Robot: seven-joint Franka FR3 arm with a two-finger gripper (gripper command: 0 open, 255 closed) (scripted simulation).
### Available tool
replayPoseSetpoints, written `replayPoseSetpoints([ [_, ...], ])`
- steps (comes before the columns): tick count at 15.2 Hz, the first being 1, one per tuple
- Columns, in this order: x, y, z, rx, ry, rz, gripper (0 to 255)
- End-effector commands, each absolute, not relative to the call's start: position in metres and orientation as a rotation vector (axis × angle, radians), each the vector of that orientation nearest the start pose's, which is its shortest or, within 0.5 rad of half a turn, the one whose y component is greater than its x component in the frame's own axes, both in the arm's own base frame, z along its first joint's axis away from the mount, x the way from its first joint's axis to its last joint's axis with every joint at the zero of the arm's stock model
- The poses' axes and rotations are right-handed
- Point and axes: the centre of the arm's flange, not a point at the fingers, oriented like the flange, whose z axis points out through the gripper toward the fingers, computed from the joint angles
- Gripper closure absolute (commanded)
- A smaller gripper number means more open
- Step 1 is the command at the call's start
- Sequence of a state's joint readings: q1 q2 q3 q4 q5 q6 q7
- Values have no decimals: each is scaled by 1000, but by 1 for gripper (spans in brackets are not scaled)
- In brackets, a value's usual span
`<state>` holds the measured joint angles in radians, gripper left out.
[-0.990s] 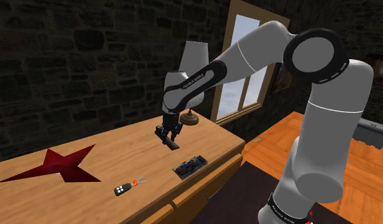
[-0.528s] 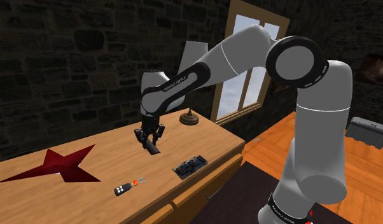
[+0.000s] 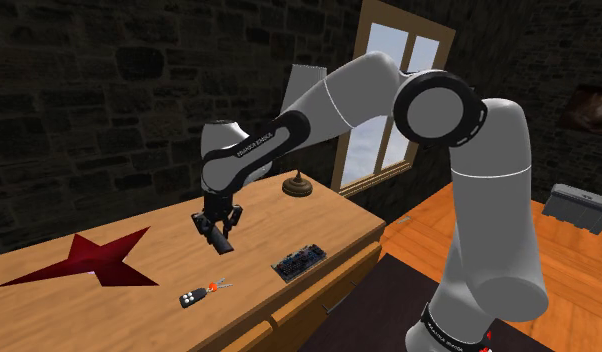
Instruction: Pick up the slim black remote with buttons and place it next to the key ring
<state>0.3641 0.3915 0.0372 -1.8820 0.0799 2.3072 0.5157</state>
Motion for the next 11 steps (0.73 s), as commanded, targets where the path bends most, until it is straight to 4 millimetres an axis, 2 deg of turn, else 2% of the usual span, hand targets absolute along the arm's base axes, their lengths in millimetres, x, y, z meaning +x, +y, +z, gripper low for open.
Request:
replayPoseSetpoints([
  [1, 584, 249, 295, -3049, 260, 3, 255],
  [9, 584, 249, 253, -3049, 260, 3, 255],
  [11, 584, 249, 249, -3049, 260, 3, 255],
])
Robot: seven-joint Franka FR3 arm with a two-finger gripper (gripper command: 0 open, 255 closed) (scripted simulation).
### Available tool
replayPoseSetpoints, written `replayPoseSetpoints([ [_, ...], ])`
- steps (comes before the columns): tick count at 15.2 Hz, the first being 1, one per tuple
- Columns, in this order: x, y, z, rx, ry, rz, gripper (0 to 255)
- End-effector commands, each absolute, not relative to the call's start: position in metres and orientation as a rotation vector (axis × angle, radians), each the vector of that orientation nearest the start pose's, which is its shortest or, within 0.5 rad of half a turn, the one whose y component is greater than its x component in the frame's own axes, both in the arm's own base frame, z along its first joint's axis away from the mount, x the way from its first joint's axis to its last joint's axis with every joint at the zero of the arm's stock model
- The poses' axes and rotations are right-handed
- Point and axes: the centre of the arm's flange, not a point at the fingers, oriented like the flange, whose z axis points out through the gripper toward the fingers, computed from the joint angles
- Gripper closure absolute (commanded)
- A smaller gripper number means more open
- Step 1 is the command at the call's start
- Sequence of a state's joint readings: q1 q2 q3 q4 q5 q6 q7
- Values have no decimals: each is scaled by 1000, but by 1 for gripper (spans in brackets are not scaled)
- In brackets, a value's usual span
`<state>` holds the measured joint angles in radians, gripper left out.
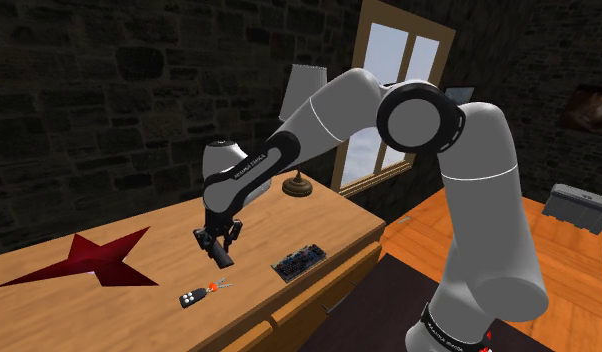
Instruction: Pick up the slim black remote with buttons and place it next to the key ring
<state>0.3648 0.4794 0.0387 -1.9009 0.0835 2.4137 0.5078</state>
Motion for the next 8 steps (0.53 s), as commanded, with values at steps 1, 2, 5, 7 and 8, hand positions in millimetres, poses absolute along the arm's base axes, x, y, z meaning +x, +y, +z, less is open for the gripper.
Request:
replayPoseSetpoints([
  [1, 584, 249, 249, -3049, 260, 3, 255],
  [2, 584, 249, 249, -3049, 260, 3, 255],
  [5, 584, 249, 249, -3049, 260, 3, 255],
  [7, 585, 249, 249, -3049, 260, 3, 0],
  [8, 585, 249, 249, -3049, 260, 3, 0],
])
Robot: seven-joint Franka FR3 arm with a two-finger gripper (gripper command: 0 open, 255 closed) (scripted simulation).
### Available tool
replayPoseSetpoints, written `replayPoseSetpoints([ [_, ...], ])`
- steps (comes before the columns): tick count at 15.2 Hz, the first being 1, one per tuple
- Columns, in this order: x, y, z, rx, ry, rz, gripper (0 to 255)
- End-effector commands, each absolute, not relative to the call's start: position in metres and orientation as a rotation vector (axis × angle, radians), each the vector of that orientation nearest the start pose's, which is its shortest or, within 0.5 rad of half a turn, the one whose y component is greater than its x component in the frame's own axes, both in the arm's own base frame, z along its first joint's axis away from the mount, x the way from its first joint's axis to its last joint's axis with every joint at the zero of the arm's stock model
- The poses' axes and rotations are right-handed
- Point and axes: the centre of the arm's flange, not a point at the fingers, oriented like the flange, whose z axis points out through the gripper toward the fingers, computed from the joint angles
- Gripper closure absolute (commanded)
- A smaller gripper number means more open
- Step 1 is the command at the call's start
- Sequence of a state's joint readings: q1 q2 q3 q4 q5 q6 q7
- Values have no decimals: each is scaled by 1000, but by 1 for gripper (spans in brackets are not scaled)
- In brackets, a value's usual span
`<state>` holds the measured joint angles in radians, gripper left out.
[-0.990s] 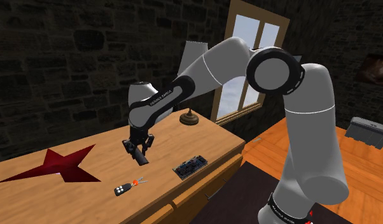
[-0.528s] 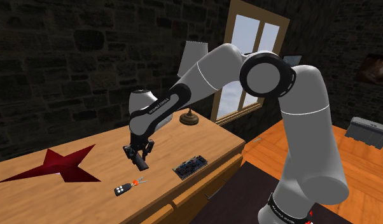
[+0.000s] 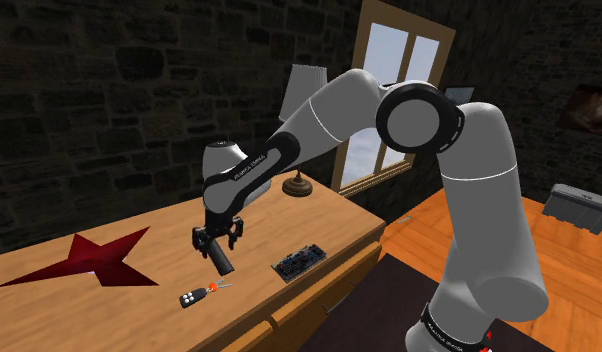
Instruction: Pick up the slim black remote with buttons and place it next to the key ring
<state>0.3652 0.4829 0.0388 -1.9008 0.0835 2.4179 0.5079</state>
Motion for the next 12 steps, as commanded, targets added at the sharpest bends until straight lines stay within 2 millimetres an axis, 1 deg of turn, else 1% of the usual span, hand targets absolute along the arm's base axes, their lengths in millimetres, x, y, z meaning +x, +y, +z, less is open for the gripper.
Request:
replayPoseSetpoints([
  [1, 585, 249, 249, -3049, 260, 3, 0],
  [4, 585, 249, 249, -3049, 260, 3, 0],
  [7, 584, 246, 288, -3049, 260, 3, 0],
  [8, 584, 245, 299, -3049, 260, 3, 0],
  [12, 584, 245, 299, -3049, 260, 3, 0],
])
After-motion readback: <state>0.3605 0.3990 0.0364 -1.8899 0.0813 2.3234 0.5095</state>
